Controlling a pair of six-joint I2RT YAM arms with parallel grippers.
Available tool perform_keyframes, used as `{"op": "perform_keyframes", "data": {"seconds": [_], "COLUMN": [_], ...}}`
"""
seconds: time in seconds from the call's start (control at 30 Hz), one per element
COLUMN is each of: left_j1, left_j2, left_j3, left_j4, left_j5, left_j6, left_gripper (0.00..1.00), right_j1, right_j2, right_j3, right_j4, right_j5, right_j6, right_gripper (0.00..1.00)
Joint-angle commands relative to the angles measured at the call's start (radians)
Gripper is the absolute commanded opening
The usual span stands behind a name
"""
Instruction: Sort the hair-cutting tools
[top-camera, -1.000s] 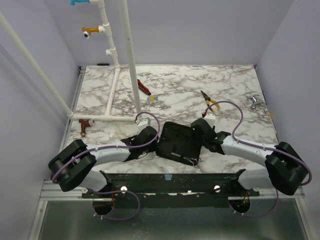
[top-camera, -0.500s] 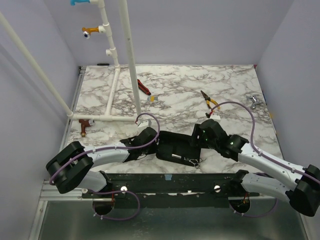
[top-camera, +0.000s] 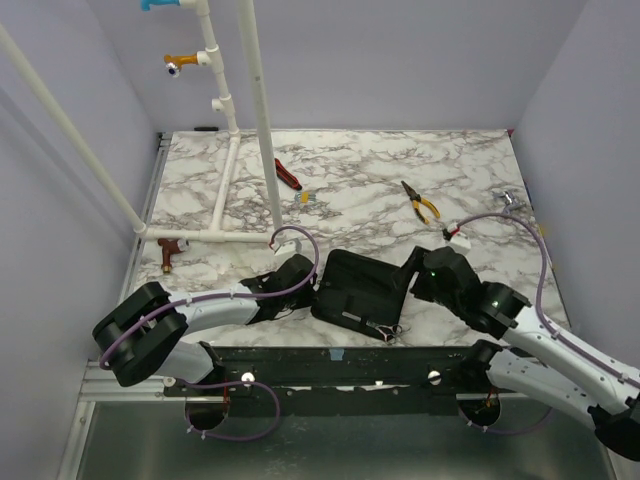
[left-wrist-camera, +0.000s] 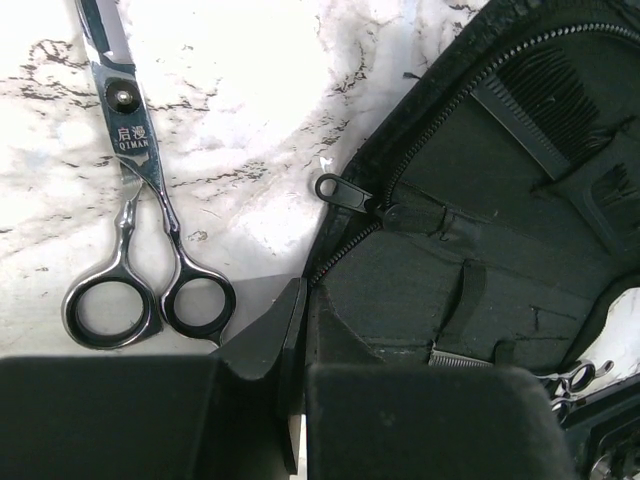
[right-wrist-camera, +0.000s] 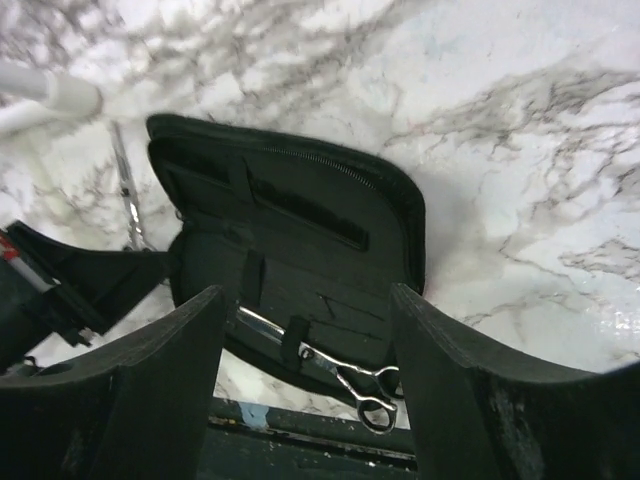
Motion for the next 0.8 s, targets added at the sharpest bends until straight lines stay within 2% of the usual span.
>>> {"op": "perform_keyframes", "data": {"seconds": [0.0, 0.07, 0.4, 0.77], "left_j1": [-0.006, -0.006, -0.006, -0.009], "left_j2": [0.001, -0.002, -0.054, -0.036], "left_j3": [-0.033, -0.045, -0.116, -0.119], "left_j4": [-0.001, -0.001, 0.035, 0.058], "left_j5": [-0.001, -0.014, -0.066, -0.052], "left_j6": [-0.061, -0.088, -0.185, -0.197], "left_gripper": [0.0, 0.0, 0.0, 0.0], "right_j1": [0.008, 0.007, 0.017, 0.075], "right_j2": [0.158, 0.203, 0.218, 0.266], "right_j3": [0.01, -0.015, -0.077, -0.112], "right_j4": [0.007, 0.037, 0.091, 0.048], "right_j5": [-0.192, -0.24, -0.376, -0.334], "right_j6": [-0.043, -0.037, -0.048, -0.029], "right_gripper": [0.67, 0.67, 0.65, 0.63]}}
